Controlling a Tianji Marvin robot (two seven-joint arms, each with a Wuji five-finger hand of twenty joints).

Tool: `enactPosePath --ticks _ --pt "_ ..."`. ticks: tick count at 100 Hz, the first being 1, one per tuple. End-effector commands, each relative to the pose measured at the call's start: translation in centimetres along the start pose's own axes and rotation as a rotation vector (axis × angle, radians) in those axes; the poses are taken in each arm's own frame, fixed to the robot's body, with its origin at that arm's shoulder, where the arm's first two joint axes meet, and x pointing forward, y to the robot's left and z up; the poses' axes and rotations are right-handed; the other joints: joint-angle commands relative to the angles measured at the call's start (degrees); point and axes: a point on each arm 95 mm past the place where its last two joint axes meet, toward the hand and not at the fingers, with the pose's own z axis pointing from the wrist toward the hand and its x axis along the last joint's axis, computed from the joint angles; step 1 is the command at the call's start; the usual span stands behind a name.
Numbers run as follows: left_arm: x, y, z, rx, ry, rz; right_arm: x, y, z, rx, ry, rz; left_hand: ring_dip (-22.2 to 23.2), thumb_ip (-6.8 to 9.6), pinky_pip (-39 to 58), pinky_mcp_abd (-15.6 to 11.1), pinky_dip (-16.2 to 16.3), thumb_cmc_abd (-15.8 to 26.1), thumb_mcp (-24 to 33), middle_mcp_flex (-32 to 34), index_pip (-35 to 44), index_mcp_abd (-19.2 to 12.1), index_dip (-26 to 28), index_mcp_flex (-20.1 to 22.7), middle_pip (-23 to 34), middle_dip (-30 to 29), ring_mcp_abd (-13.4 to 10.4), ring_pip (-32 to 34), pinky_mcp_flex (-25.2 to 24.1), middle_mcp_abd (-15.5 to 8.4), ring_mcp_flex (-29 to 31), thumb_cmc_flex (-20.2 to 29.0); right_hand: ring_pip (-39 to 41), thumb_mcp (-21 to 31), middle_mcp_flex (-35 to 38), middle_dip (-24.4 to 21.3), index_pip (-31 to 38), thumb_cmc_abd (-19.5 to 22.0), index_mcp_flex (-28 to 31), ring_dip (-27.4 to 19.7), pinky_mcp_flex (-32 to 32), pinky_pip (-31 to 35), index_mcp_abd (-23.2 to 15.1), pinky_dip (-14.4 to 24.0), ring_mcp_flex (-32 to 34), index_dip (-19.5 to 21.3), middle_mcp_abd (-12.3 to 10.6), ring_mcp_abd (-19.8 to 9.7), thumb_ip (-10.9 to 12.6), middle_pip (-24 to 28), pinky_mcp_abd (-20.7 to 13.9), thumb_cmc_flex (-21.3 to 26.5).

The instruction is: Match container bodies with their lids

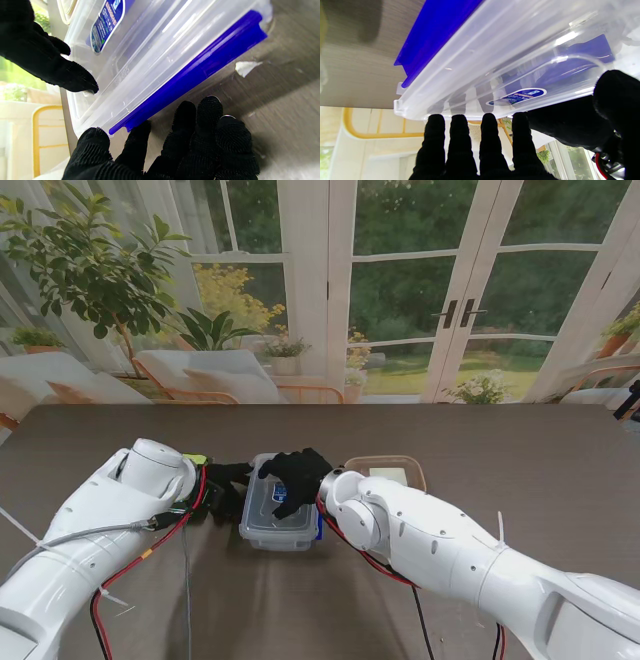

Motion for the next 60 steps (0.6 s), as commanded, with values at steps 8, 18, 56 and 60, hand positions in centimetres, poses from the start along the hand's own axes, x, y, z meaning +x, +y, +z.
enactPosePath --ticks 8,18,56,60 --pt "-0.2 1.7 0.1 -0.063 0.012 -0.027 0.4 -2.2 -0.2 0.062 0.005 0.006 -0.84 1.24 -2.69 -2.79 1.56 -1.48 0.1 -0.84 8.09 -0.52 4.16 6.55 -2.92 -3.07 2.89 -3.34 -3.39 0.26 -2.58 1.63 6.8 -1.76 -1.31 0.35 -0.12 1.14 -0.95 2.22 -6.94 0.28 -0.38 -0.24 3.99 0.33 -0.57 -0.98 -0.11 -0.12 -0.32 -0.05" --pt "-0.4 1.7 -0.3 -0.061 0.028 -0.069 0.5 -2.2 -0.1 0.061 0.008 0.006 -2.24 1.19 -4.35 -3.31 1.61 -1.47 0.08 -1.16 7.96 -0.82 4.46 6.09 -6.08 -6.08 3.22 -7.05 -5.73 0.24 -4.71 2.2 6.78 -1.7 -1.31 0.34 -0.12 1.11 -0.95 2.21 -6.97 0.25 -0.38 -0.25 3.97 0.33 -0.52 -1.03 -0.09 -0.13 -0.34 -0.03" --pt "-1.2 1.5 -1.6 -0.053 0.086 -0.239 0.7 -2.3 -0.1 0.064 0.013 0.002 -8.12 1.06 -8.29 -4.46 -0.91 -1.69 0.03 1.64 7.8 -0.15 4.85 5.34 -15.68 -15.12 2.97 -19.55 -11.86 0.16 -9.48 3.79 6.76 -1.82 -1.37 0.33 -0.14 1.28 -0.95 2.2 -6.99 0.23 -0.41 -0.24 3.95 0.31 -0.55 -1.03 -0.09 -0.13 -0.35 -0.07" --pt "-1.3 1.5 -1.7 -0.053 0.088 -0.248 0.7 -2.4 -0.1 0.064 0.014 0.002 -8.8 1.05 -8.74 -4.55 -1.52 -1.67 -0.01 2.12 7.7 0.06 4.8 5.17 -16.62 -15.71 2.8 -20.91 -12.37 0.04 -9.75 3.84 6.75 -1.82 -1.35 0.33 -0.15 1.14 -0.95 2.2 -6.99 0.23 -0.42 -0.24 3.94 0.3 -0.55 -0.96 -0.09 -0.13 -0.35 -0.02"
